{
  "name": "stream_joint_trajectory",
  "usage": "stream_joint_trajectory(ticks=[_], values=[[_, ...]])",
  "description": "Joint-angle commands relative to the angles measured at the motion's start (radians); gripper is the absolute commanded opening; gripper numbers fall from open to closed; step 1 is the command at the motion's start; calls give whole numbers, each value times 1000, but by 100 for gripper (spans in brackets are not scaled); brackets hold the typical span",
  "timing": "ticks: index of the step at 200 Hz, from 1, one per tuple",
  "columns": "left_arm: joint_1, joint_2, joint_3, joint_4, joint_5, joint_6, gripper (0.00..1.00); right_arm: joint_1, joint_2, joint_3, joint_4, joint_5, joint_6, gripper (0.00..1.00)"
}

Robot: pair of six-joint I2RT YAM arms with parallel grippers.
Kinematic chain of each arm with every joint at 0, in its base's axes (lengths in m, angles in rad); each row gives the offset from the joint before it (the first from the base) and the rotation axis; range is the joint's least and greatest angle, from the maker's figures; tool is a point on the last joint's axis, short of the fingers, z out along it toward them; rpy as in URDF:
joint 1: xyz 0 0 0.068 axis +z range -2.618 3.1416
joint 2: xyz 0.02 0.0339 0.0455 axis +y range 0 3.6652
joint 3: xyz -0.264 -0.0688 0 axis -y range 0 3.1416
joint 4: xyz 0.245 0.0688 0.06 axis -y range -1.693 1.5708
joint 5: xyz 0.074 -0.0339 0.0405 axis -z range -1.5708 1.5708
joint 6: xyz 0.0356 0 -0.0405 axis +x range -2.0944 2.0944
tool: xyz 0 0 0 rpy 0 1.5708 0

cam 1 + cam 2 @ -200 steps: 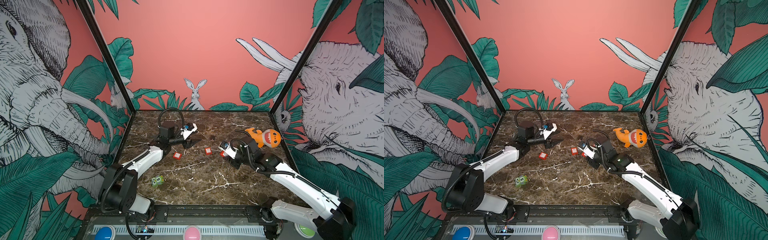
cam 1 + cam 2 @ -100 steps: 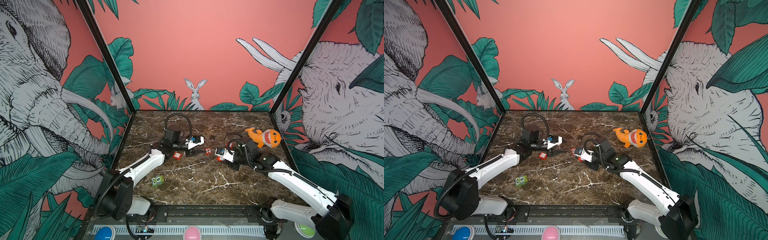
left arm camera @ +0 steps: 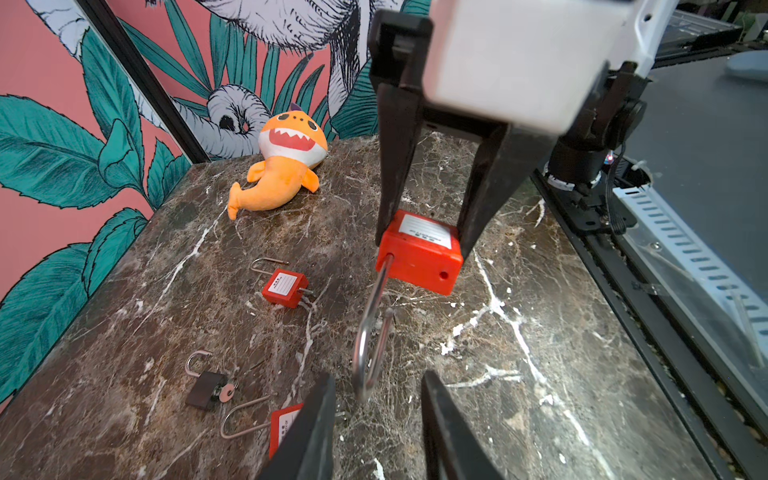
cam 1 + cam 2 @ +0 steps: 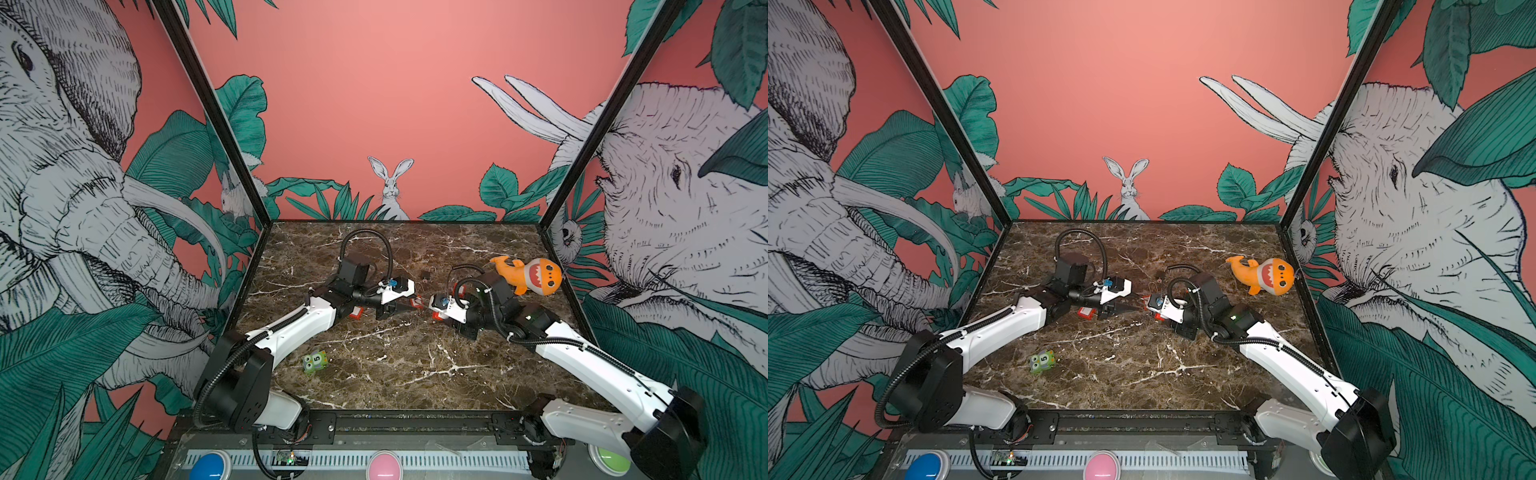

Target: Lock with the key

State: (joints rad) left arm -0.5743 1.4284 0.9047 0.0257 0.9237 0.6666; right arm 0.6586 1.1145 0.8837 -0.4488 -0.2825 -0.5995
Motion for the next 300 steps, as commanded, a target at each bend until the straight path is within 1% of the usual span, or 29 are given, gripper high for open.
stream_joint_trajectory(ticks=[1,18,60,87,116,159,169,182,192,193,200,201,202,205,215,226,240,256,270,284,295,300], values=[[-13,1,37,-14,14,10,33,6,2,24,57,5,-20,23],[-18,4,39,-4,11,2,30,6,5,24,55,8,-25,23],[-21,18,51,-2,19,-13,28,7,8,23,49,19,-47,22],[-21,30,66,-4,26,-33,23,6,14,24,44,33,-61,22],[-25,44,76,-3,34,-53,22,9,13,23,52,54,-75,22],[-24,61,89,-13,48,-71,10,10,14,21,69,66,-91,22],[-25,64,95,-15,51,-77,5,9,15,21,75,73,-92,25],[-24,70,100,-15,56,-89,0,10,15,19,79,83,-93,33],[-24,70,100,-6,61,-101,0,10,12,22,77,84,-94,44],[-24,71,100,-4,63,-103,0,10,12,22,77,84,-94,44],[-25,72,94,15,66,-122,0,9,7,23,71,82,-93,54],[-24,72,92,19,67,-124,0,9,7,23,71,82,-93,54],[-25,72,92,23,67,-128,0,10,6,23,69,81,-91,57],[-24,73,87,38,67,-139,0,10,3,25,67,78,-87,60],[-25,70,64,108,75,-182,0,9,-7,37,47,63,-81,67],[-24,69,41,181,81,-222,0,9,-18,58,6,56,-74,73],[-24,66,20,237,102,-238,0,-5,-27,87,-49,32,-69,75],[-23,61,3,281,114,-259,0,-34,-34,128,-139,-28,-59,75],[-24,56,-11,313,122,-270,0,-53,-40,141,-178,-29,-51,74],[-25,55,-18,321,130,-271,0,-71,-51,139,-202,-25,-51,71],[-27,52,-22,326,130,-268,0,-83,-56,130,-218,-50,-60,68],[-29,50,-25,332,132,-270,0,-87,-55,126,-223,-66,-61,64]])
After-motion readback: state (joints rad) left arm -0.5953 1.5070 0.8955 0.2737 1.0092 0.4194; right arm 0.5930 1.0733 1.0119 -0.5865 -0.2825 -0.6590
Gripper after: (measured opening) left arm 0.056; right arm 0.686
